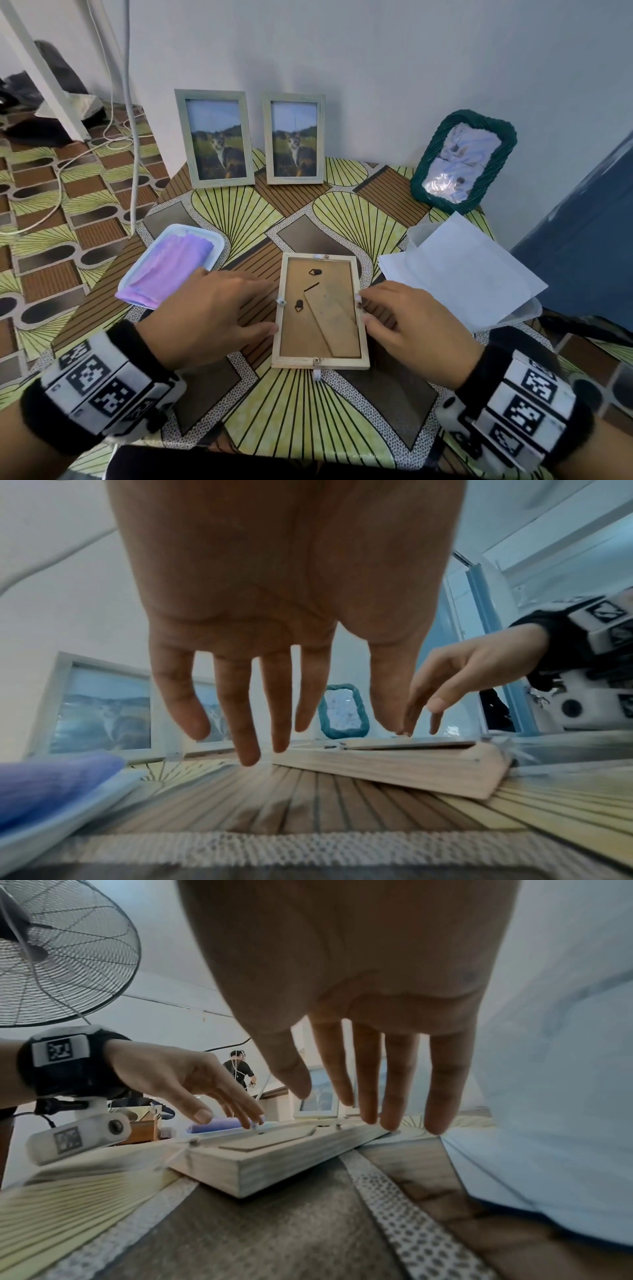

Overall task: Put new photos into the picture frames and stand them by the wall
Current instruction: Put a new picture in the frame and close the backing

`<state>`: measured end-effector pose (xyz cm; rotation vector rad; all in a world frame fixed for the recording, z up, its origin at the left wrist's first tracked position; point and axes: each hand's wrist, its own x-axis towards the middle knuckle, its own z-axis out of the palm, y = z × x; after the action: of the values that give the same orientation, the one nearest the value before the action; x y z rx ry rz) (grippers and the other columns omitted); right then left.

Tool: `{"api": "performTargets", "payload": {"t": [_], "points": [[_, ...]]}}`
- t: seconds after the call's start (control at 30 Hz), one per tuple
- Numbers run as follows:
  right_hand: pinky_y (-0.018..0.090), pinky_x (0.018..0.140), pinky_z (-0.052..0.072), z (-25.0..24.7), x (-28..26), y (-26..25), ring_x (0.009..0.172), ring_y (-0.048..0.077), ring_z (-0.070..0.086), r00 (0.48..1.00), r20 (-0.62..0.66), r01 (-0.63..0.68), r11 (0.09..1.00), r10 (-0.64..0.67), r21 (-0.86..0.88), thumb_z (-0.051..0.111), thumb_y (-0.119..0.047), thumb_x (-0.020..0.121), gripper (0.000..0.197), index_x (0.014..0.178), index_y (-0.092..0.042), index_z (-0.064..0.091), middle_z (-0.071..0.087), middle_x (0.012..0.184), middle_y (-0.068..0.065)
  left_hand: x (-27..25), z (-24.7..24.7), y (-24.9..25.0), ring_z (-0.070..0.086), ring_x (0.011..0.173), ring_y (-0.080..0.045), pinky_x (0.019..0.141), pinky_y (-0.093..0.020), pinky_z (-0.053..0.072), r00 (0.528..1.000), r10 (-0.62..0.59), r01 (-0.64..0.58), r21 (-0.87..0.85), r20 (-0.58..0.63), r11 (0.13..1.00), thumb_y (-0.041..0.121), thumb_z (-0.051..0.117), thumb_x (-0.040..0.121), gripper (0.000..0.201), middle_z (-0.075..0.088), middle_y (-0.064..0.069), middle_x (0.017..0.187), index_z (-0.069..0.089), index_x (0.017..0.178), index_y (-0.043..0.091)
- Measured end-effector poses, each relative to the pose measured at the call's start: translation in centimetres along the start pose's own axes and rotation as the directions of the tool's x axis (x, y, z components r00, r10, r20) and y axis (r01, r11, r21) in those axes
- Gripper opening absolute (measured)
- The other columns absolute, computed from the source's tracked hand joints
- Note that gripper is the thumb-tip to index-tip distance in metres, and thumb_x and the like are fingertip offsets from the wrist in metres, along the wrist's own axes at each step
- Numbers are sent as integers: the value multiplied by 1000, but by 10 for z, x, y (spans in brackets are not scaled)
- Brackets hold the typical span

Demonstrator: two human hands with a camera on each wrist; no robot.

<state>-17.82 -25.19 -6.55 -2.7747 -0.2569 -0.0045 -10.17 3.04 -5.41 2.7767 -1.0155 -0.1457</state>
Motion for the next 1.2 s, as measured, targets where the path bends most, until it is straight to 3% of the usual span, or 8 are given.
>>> {"api": "performTargets", "payload": {"t": [0.13, 0.2, 0.3, 0.6, 0.8, 0.9, 1.0, 1.2], "points": [[29, 85, 47, 4, 3, 1, 111, 13, 52, 991, 112, -54, 990, 69, -127, 43, -53, 96, 48, 134, -26, 51, 55, 123, -8, -11, 10, 6, 27, 146, -8, 113, -34, 33, 993, -11, 6, 42, 114, 999, 78, 22, 85, 82, 26, 13, 159, 29, 153, 32], [28, 85, 44, 7, 4, 0, 118, 13, 48, 986, 155, -26, 973, 63, -230, 39, -56, 96, 54, 141, -25, 44, 50, 130, -7, -14, 16, 10, 10, 150, -6, 116, -34, 23, 988, -14, 3, 71, 152, 997, 75, 21, 89, 80, 8, 16, 163, 13, 156, 32], [28, 84, 43, 9, 5, 0, 119, 14, 46, 985, 159, -23, 965, 67, -262, 37, -56, 97, 56, 142, -24, 42, 49, 132, -6, -17, 20, 11, -2, 150, -5, 115, -36, 18, 985, -19, -4, 135, 169, 991, 74, 20, 90, 82, -5, 18, 163, -1, 157, 31], [31, 87, 46, 12, 4, -2, 117, 18, 45, 982, 175, -33, 972, 75, -232, 40, -50, 99, 51, 140, -20, 45, 50, 131, -4, -14, 22, 7, -2, 150, -4, 115, -39, 17, 976, -32, 4, 130, 217, 991, 77, 15, 86, 85, -11, 21, 160, -4, 156, 33], [35, 87, 48, 13, 9, -2, 116, 21, 48, 976, 201, -26, 966, 80, -258, 39, -49, 99, 49, 136, -18, 47, 50, 131, -3, 2, 20, -1, -3, 150, -4, 115, -43, 15, 952, -21, -11, 102, 305, 995, 81, 26, 83, 87, -17, 31, 155, -13, 151, 45], [38, 85, 50, 13, 7, -1, 115, 21, 48, 980, 189, -14, 964, 67, -265, 37, -50, 99, 49, 138, -20, 44, 49, 132, -5, 7, 18, -3, -2, 150, -3, 114, -44, 14, 949, -9, -28, 114, 315, 993, 86, 24, 77, 89, -16, 32, 155, -13, 149, 50], [39, 83, 51, 15, 6, -2, 115, 24, 48, 980, 193, 13, 966, 38, -258, 42, -42, 101, 44, 142, -27, 39, 44, 136, -4, 6, 16, -1, 1, 149, -2, 110, -45, 14, 952, 8, -43, 108, 307, 993, 89, 16, 69, 81, -14, 31, 156, -17, 139, 66], [36, 77, 52, 17, 9, -5, 115, 25, 44, 970, 238, 40, 940, 44, -338, 43, -33, 101, 48, 147, -27, 32, 40, 137, -1, 4, 16, 0, 3, 149, -4, 107, -49, 15, 959, 7, -57, 168, 285, 984, 85, 20, 79, 69, -15, 27, 158, -12, 138, 69]]}}
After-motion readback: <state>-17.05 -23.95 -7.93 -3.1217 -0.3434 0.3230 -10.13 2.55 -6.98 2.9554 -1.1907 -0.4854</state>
